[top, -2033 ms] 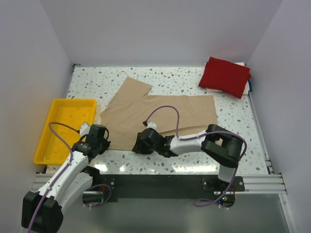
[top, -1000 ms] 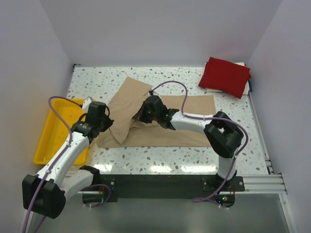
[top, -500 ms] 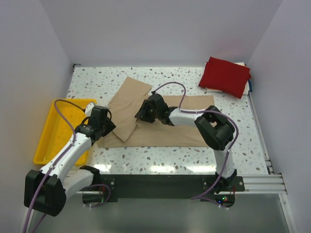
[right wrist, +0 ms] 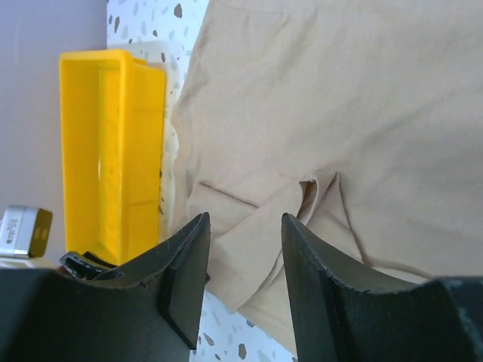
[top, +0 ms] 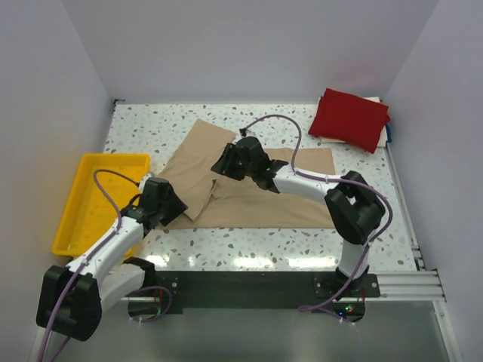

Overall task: Fold and stack the t-shirts
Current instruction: Fold the tshirt

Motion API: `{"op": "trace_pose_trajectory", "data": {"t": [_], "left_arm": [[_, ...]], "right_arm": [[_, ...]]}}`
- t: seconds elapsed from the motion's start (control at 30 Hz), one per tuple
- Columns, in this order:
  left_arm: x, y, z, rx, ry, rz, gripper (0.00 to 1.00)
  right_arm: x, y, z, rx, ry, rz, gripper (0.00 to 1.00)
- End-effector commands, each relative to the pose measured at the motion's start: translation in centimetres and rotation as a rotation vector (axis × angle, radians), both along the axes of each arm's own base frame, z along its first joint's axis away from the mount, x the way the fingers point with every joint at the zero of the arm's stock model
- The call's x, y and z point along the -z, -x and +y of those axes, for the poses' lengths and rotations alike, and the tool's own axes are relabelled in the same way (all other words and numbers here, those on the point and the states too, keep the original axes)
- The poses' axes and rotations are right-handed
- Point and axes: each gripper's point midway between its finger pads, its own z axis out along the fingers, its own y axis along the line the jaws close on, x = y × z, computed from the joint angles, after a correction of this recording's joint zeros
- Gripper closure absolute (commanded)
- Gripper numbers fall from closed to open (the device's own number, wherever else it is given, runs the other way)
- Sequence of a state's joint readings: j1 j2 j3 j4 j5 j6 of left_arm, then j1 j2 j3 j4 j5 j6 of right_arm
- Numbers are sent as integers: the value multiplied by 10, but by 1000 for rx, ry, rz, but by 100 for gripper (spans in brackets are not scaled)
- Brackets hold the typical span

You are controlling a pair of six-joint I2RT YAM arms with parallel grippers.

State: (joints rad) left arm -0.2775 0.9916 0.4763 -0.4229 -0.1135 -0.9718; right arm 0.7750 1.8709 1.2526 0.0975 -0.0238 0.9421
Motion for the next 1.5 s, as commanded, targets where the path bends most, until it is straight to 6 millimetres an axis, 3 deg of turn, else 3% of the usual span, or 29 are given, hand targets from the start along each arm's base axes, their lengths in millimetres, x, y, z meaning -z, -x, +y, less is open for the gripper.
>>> {"op": "trace_pose_trajectory", "data": {"t": [0.0,0.2,0.37,0.47,0.6,0.7,0.87,1.07,1.47], "left_arm": [[-6,-13,-18,31,85,-61,45],[-3,-19,-27,48,110,-61,47],[-6,-26,-34,60,130,-81,56],[-2,-27,-37,69,132,-71,65],[-2,-30,-38,70,130,-73,89],[-9,-37,-37,57,122,-90,100],[-23,-54,-35,28,103,-117,100],[-45,-90,-35,-27,109,-162,100],[-46,-140,-11,-135,164,-178,100]], "right_arm": [[-24,-6,-17,36,29,-74,53],[-32,-4,-32,56,54,-96,53],[-35,-3,-40,73,63,-110,53],[-36,-1,-45,80,72,-113,53],[-35,-1,-53,93,89,-117,53],[-37,0,-59,100,103,-130,53],[-45,-1,-67,110,124,-157,53],[-44,4,-85,118,196,-171,53],[-53,8,-123,152,283,-217,51]]}}
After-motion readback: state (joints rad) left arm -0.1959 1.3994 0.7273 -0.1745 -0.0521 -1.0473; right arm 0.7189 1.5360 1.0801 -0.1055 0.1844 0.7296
